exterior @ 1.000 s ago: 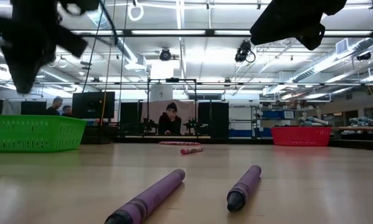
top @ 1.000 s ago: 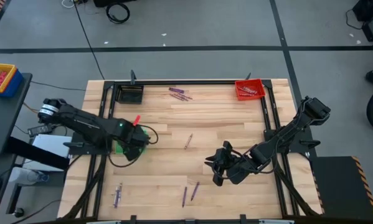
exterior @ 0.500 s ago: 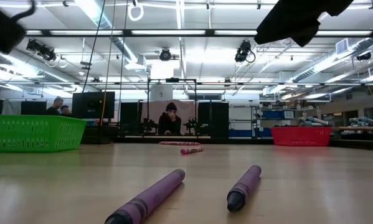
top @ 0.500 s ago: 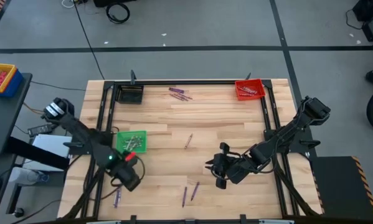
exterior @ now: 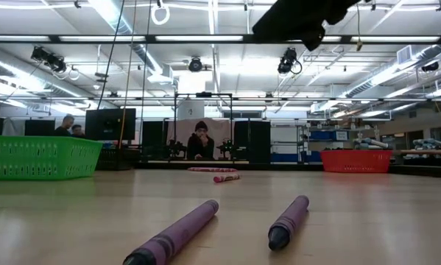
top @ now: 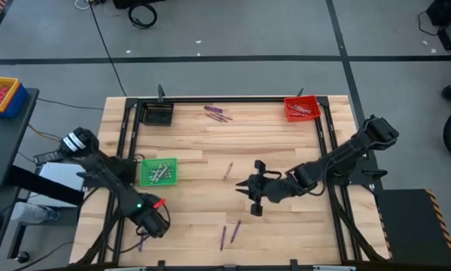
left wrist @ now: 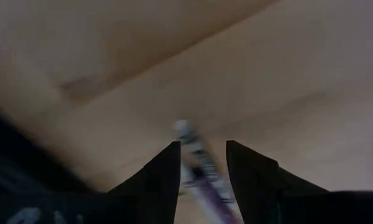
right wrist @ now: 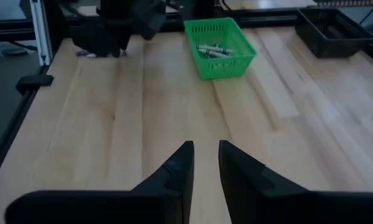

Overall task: Sort crayons
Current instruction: Put the white crayon into the green bin

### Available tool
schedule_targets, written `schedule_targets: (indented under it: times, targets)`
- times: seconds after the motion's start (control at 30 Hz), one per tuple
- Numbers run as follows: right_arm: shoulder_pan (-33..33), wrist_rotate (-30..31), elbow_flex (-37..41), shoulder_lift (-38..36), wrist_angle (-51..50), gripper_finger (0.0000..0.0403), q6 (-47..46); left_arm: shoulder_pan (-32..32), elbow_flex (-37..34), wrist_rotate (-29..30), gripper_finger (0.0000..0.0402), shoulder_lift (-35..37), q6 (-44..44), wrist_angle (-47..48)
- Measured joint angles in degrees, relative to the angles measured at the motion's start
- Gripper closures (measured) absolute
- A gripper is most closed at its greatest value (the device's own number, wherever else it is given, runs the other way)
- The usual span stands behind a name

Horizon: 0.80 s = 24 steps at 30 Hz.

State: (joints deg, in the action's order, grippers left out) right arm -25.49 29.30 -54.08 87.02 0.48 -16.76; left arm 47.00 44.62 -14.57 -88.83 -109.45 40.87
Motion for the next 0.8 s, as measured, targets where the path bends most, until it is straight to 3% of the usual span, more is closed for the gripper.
schedule_targets:
  times: [0.17,0.67,0.8]
  targets:
    - [2.51,-2.99,0.0,0.0,2.75,0.0323,2.93,1.6,-0.02,-2.99,0.026,-1.22,-0.89,1.62]
    - [4.59,-8.44,0.0,0.0,4.18,0.0323,1.33,2.76,-0.02,-0.04,0.026,-1.19,-7.18,-2.94]
    - [4.59,-8.46,0.0,0.0,4.18,0.0323,1.31,2.78,-0.02,3.06,0.0279,-1.19,-6.62,-5.34]
